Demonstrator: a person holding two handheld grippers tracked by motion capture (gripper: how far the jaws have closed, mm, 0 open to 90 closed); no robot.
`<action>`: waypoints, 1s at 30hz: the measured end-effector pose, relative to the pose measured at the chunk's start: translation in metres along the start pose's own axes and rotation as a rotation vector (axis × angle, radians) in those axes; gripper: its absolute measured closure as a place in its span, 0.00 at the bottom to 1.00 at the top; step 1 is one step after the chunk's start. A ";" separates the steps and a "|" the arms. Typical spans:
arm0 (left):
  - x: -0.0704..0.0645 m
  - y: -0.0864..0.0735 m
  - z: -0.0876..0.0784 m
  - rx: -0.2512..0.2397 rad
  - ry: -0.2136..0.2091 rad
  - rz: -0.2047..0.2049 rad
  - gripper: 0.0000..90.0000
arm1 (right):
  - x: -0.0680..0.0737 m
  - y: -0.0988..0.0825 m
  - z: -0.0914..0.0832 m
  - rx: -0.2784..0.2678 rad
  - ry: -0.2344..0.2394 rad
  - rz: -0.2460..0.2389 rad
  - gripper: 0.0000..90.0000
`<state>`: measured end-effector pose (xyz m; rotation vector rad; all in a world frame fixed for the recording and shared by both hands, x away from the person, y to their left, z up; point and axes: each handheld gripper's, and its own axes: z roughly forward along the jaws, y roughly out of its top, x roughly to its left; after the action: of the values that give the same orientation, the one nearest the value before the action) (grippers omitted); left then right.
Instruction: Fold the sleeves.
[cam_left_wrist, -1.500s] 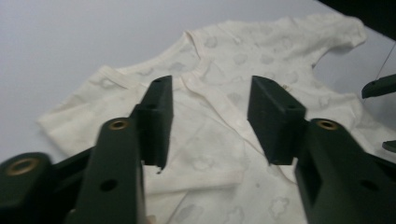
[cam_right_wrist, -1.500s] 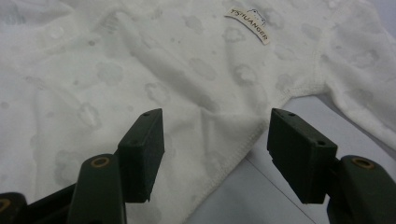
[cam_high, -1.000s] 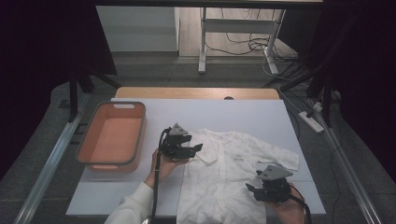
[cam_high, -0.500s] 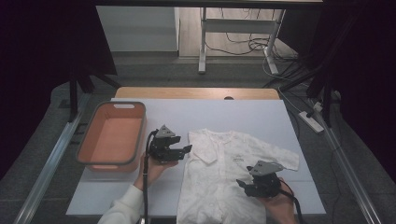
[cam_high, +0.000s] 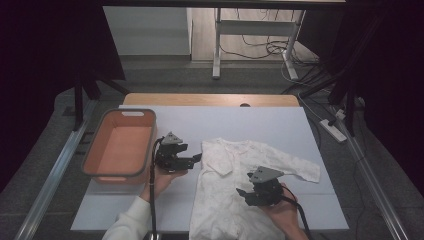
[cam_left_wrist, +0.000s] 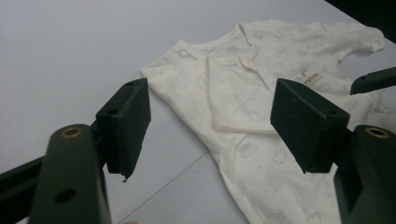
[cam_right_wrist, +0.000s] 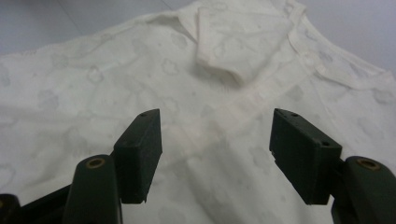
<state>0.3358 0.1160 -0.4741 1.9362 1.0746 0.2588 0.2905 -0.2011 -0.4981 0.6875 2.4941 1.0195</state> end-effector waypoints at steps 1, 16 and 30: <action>0.000 0.000 0.000 -0.001 0.001 -0.001 0.32 | 0.000 0.003 0.002 0.000 -0.001 -0.005 0.38; 0.001 0.002 0.001 -0.001 0.002 -0.004 0.31 | 0.006 0.045 0.044 0.031 -0.008 -0.028 0.43; 0.002 0.006 -0.006 -0.032 -0.015 -0.030 0.31 | -0.001 0.053 0.076 0.108 0.001 -0.010 0.60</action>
<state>0.3370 0.1194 -0.4663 1.8899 1.0827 0.2433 0.3444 -0.1270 -0.5108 0.7062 2.5659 0.8868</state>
